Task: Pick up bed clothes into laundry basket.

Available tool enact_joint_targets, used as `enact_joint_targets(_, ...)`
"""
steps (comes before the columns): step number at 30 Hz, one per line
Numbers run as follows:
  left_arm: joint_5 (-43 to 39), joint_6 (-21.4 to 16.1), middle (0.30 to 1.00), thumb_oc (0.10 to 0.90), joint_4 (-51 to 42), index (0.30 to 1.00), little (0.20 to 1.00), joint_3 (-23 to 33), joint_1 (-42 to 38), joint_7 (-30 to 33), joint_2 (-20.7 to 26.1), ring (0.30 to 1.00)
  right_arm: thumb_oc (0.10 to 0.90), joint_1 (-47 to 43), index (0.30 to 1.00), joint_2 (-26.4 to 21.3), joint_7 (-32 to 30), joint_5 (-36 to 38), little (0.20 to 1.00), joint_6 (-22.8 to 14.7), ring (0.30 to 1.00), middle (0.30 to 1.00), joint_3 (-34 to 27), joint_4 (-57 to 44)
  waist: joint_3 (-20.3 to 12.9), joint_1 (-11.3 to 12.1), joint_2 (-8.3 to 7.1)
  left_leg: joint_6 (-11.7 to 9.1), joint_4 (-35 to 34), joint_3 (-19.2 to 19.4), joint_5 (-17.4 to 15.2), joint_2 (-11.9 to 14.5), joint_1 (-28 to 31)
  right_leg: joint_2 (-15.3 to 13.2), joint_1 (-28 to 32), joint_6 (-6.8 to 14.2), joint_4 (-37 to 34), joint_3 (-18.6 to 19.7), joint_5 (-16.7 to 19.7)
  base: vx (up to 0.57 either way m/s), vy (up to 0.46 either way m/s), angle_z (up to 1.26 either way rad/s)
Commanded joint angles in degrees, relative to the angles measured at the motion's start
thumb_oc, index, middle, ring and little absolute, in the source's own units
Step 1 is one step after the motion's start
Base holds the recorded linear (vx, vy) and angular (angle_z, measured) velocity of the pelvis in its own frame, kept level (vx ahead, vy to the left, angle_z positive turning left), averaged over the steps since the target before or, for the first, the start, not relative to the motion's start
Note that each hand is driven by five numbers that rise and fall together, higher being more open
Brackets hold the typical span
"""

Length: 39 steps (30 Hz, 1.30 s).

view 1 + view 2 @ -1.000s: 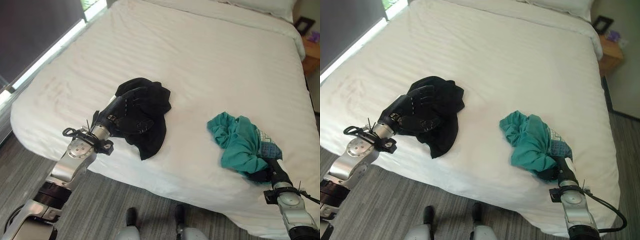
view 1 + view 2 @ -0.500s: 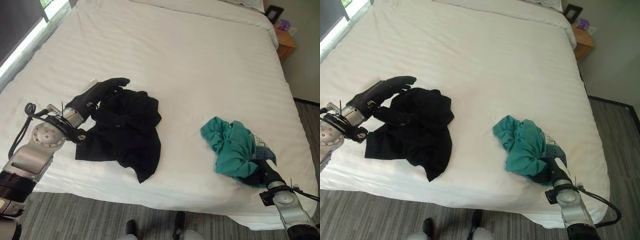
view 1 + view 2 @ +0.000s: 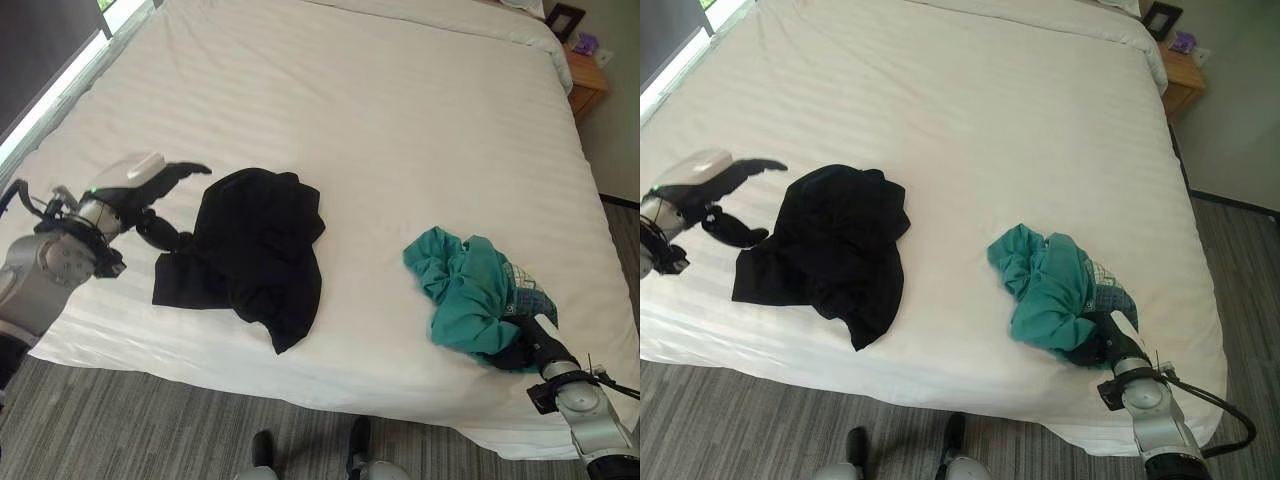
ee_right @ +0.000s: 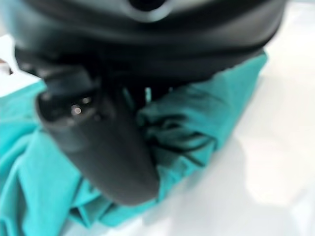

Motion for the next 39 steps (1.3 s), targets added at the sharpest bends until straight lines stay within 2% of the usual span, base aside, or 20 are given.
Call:
enact_joint_targets(1,-2.26,-2.11,0.9,0.8,1.07,0.9,0.9,9.47,-2.59,2.12,-2.16,0.9,0.4,3.86,0.3,-5.83,1.41,-2.45,0.3,-0.12,0.3,0.3,0.72,-0.26,-2.52,0.55,1.3,-1.62,-0.72,-2.61,1.64,0.52,-4.32,-2.84,5.58,7.62,0.74,-1.62,-7.62,0.0,0.0,0.0)
enact_joint_targets(3,-2.77,-2.15,0.9,0.8,0.84,0.9,0.9,10.39,-0.26,1.73,-4.12,0.9,0.4,3.18,0.3,-6.35,1.69,-2.71,0.3,-0.11,0.3,0.3,0.92,-1.08,-2.38,0.64,1.25,-1.62,-0.72,-2.65,1.6,0.57,-4.44,-2.71,5.63,7.48,0.51,-1.34,-7.73,0.0,0.0,0.0)
enact_joint_targets(6,-2.3,-2.24,0.9,0.8,1.18,0.9,0.9,8.77,-1.92,2.02,-4.43,0.9,0.4,1.84,0.3,-6.7,1.48,-2.9,0.3,-0.24,0.3,0.3,2.01,-1.07,-1.96,0.6,1.1,-1.72,-0.72,-3.02,1.89,0.7,-5.12,-2.43,5.18,7.37,0.49,-1.19,-7.85,-0.03,-0.005,0.01)
enact_joint_targets(8,-2.8,-2.24,0.9,0.8,2.48,0.9,0.9,6.39,-5.31,2.4,-4.77,0.9,0.4,0.06,0.3,-6.72,1.2,-2.77,0.3,-0.27,0.3,0.3,3.48,-1.17,-1.28,0.43,0.8,-1.83,-0.72,-3.53,2.48,1.12,-6.46,-1.98,4.17,7.23,0.63,-1.08,-7.75,-0.08,-0.033,0.04)
enact_joint_targets(10,-3.15,-2.33,0.9,0.8,5.16,0.9,0.9,1.77,-13.0,3.79,-4.29,0.9,0.4,-1.39,0.3,-6.38,1.06,-2.85,0.3,-0.44,0.3,0.3,5.73,-2.4,-1.01,0.0,0.28,-2.11,-0.72,-3.99,3.11,1.55,-7.87,-1.48,3.27,7.23,0.35,-1.29,-7.47,-0.04,-0.041,0.16)
enact_joint_targets(12,-3.36,-2.33,0.9,0.8,6.0,0.9,0.9,0.35,-15.47,4.43,-4.16,0.9,0.4,-1.55,0.3,-6.04,1.22,-2.95,0.3,-0.5,0.3,0.3,6.25,-2.69,-1.0,0.02,0.07,-2.17,-0.72,-4.13,3.18,1.59,-8.1,-1.46,3.13,7.27,0.28,-1.46,-7.32,0.01,-0.014,0.16)
enact_joint_targets(21,-5.58,-1.71,0.9,0.8,10.1,0.9,0.9,-9.99,-33.01,6.18,-2.86,0.9,0.4,-1.13,0.3,-5.49,1.56,-3.49,0.3,-0.42,0.3,0.3,8.32,-2.0,-1.14,-0.97,0.88,-2.18,-0.72,-3.95,2.87,1.22,-7.99,-1.82,3.23,7.61,0.27,-1.62,-7.09,0.02,0.012,-0.01)
enact_joint_targets(25,-5.47,-1.74,0.9,0.8,11.19,0.9,0.9,-12.77,-36.62,6.64,-3.37,0.9,0.4,-1.11,0.3,-4.97,1.78,-3.39,0.3,-0.3,0.3,0.3,9.17,-1.91,-0.98,-1.47,1.0,-2.14,-0.72,-3.65,2.82,1.13,-8.17,-1.95,2.95,7.86,0.34,-1.52,-6.81,0.0,0.0,0.0)
enact_joint_targets(30,-4.05,-1.53,0.9,0.8,11.55,0.9,0.9,-13.79,-36.19,6.2,-3.6,0.9,0.4,-0.89,0.3,-4.83,1.66,-3.39,0.3,-0.23,0.3,0.3,9.02,-2.0,-0.67,-1.78,0.87,-2.1,-0.72,-3.28,2.74,1.17,-8.25,-1.95,2.68,7.97,0.35,-1.31,-6.7,0.01,0.004,-0.02)
enact_joint_targets(33,0.12,-1.29,0.9,0.8,11.68,0.9,0.9,-15.73,-36.52,6.44,-3.86,0.9,0.4,-1.45,0.3,-5.03,1.12,-2.7,0.3,-0.32,0.3,0.3,8.78,-1.66,-0.06,-2.26,0.65,-2.16,-0.72,-3.34,3.0,1.38,-8.99,-1.71,1.98,7.98,0.39,-1.03,-6.52,0.0,0.0,0.0)
enact_joint_targets(34,1.93,-1.19,0.9,0.8,12.11,0.9,0.9,-16.6,-36.8,7.13,-4.36,0.9,0.4,-2.23,0.3,-5.21,0.51,-2.27,0.3,-0.61,0.3,0.3,8.98,-1.07,0.53,-2.52,0.28,-2.2,-0.72,-3.56,3.27,1.55,-9.66,-1.53,1.34,7.97,0.48,-0.79,-6.41,-0.08,-0.032,-0.02)
enact_joint_targets(35,2.76,-0.73,0.9,0.8,14.53,0.9,0.9,-16.4,-36.38,8.03,-5.97,0.9,0.4,-4.08,0.3,-5.48,-0.64,-1.58,0.3,-0.59,0.3,0.3,9.39,-0.72,2.03,-3.04,-0.96,-2.2,-0.72,-4.19,3.92,2.06,-11.21,-0.93,-0.37,7.94,0.8,-0.39,-5.82,-0.08,-0.032,0.01)
enact_joint_targets(36,2.78,-0.77,0.9,0.8,14.6,0.9,0.9,-16.34,-36.36,8.06,-5.98,0.9,0.4,-4.18,0.3,-5.53,-0.66,-1.56,0.3,-0.59,0.3,0.3,9.47,-0.66,1.95,-3.1,-0.91,-2.2,-0.72,-4.21,3.95,2.08,-11.34,-0.91,-0.5,7.93,0.82,-0.39,-5.8,-0.07,-0.079,-0.01)
enact_joint_targets(37,3.4,0.2,0.9,0.8,19.04,0.9,0.9,-14.76,-34.39,8.24,-7.52,0.9,0.4,-4.03,0.3,-4.96,-1.18,-1.45,0.3,-0.37,0.3,0.3,9.29,-1.6,2.48,-3.77,-2.78,-2.18,-0.72,-4.14,4.24,2.83,-12.12,-0.18,-1.45,7.88,0.66,0.04,-4.64,0.0,-0.051,-0.04)
enact_joint_targets(38,3.44,0.14,0.9,0.8,19.11,0.9,0.9,-14.73,-34.34,8.26,-7.56,0.9,0.4,-3.99,0.3,-4.99,-1.18,-1.46,0.3,-0.34,0.3,0.3,9.3,-1.64,2.4,-3.75,-2.75,-2.19,-0.72,-4.09,4.24,2.85,-12.16,-0.17,-1.52,7.88,0.65,0.09,-4.61,0.02,-0.051,-0.08)
enact_joint_targets(39,3.43,0.42,0.9,0.8,22.06,0.9,0.9,-13.81,-32.88,8.08,-8.76,0.9,0.4,-3.71,0.3,-4.46,-1.41,-1.62,0.3,-0.2,0.3,0.3,9.2,-1.33,2.43,-4.23,-3.67,-2.22,-0.72,-3.75,4.21,3.2,-12.33,0.12,-1.91,7.87,0.34,0.47,-3.97,0.03,0.006,-0.12)
